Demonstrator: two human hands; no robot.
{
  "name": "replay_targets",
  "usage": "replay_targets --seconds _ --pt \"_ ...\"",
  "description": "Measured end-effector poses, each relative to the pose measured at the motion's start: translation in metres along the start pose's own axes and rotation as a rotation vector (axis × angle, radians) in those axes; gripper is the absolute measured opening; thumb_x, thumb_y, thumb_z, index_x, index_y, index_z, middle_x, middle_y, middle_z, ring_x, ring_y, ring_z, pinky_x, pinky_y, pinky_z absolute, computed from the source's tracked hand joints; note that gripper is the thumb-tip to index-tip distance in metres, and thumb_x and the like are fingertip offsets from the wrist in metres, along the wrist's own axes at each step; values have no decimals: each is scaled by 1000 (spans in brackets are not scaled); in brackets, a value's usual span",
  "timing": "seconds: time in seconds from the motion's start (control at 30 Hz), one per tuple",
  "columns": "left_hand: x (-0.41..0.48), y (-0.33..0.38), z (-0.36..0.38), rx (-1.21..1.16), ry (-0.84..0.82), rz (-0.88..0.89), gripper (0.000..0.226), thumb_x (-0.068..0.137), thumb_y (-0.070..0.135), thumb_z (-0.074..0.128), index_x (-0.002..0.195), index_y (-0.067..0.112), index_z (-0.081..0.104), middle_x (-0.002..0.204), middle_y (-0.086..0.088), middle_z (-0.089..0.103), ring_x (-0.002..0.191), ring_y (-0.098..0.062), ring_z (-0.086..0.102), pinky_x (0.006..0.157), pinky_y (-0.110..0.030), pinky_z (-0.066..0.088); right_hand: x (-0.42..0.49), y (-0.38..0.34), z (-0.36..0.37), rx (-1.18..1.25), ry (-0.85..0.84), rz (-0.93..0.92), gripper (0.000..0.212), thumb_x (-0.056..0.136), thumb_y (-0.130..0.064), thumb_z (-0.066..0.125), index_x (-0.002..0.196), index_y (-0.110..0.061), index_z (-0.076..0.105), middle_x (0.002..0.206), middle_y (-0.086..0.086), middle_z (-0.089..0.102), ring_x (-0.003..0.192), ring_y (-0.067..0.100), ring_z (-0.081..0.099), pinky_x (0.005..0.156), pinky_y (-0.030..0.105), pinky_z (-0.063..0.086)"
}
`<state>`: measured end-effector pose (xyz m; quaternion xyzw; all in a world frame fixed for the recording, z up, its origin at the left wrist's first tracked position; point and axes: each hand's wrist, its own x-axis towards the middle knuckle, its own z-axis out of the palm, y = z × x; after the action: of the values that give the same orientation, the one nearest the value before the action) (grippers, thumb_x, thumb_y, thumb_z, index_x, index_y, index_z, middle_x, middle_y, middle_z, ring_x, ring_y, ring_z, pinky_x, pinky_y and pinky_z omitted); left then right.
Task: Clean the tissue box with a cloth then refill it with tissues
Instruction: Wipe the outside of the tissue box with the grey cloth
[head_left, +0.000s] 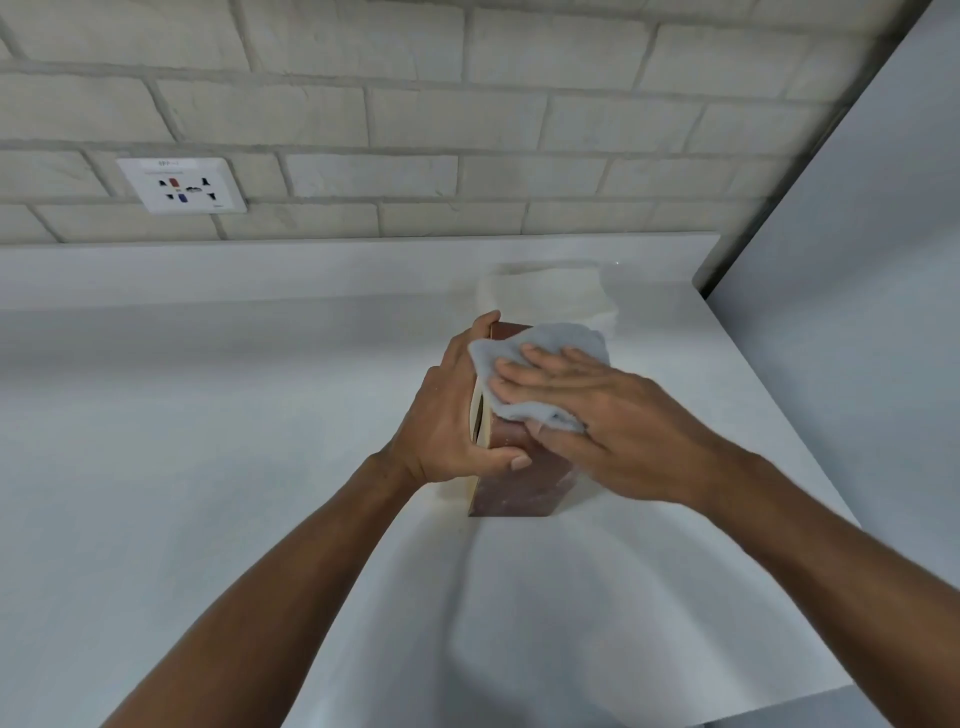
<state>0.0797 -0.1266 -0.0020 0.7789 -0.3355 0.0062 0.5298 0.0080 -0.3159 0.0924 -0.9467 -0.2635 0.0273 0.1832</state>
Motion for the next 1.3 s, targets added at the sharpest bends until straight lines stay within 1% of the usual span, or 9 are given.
replay_targets --seconds 0.1,0.27,0.43,0.53,0.63,0.8,0.97,1.13,1.3 --pt "-1 -1 -1 25 -15 -66 130 59 98 58 161 32 13 160 -5 35 146 -23 39 113 -58 41 2 10 -8 -11 20 155 56 96 -44 32 151 -33 36 158 -20 29 147 -6 12 121 36 22" --pt "-1 -3 0 13 -41 -31 120 61 95 61 157 47 9 163 -14 31 150 -31 35 117 -61 34 -5 -10 7 -38 8 -51 52 98 -38 33 147 -24 44 156 -8 36 149 7 19 123 33 11" --pt "0 -2 -1 21 -41 -85 136 58 98 60 162 23 14 162 -5 32 148 -24 37 115 -56 40 1 5 -11 -85 59 185 48 102 -36 37 150 -34 38 156 -20 31 146 -4 12 121 32 22" --pt "-1 -5 -1 21 -47 -45 124 59 83 72 158 33 17 162 0 30 150 -20 35 117 -50 37 7 -13 7 -76 40 4 49 100 -31 36 148 -24 43 157 -8 34 149 6 14 124 36 13" --pt "-2 -7 -1 53 -49 -55 132 55 70 76 160 31 6 161 -1 30 146 -23 38 116 -50 40 -10 -5 12 -65 9 -167 49 98 -30 38 146 -19 47 156 -2 38 149 15 23 122 44 19" --pt "-2 1 -3 16 -42 -89 138 55 97 62 161 27 6 158 -5 35 144 -21 41 114 -48 41 -18 18 -5 -11 112 0 49 98 -38 40 146 -28 46 154 -12 39 148 4 22 118 41 30" --pt "0 -2 -2 53 -55 -75 129 55 69 74 159 38 5 156 1 32 140 -13 40 115 -53 41 -20 1 16 -162 51 -222 50 98 -25 42 148 -19 44 157 -2 36 150 15 23 121 44 23" --pt "-2 2 -2 3 -38 -84 138 56 98 61 161 28 6 157 -4 35 143 -20 42 114 -49 42 -33 27 -9 -30 107 -10 48 100 -37 38 146 -29 46 155 -13 38 148 5 23 113 44 38" --pt "1 -7 0 50 -60 -94 127 61 76 73 160 33 7 163 -3 28 148 -18 35 120 -50 36 -13 -5 22 -135 108 -161 50 98 -29 38 146 -18 47 156 -1 37 150 17 23 121 44 23"
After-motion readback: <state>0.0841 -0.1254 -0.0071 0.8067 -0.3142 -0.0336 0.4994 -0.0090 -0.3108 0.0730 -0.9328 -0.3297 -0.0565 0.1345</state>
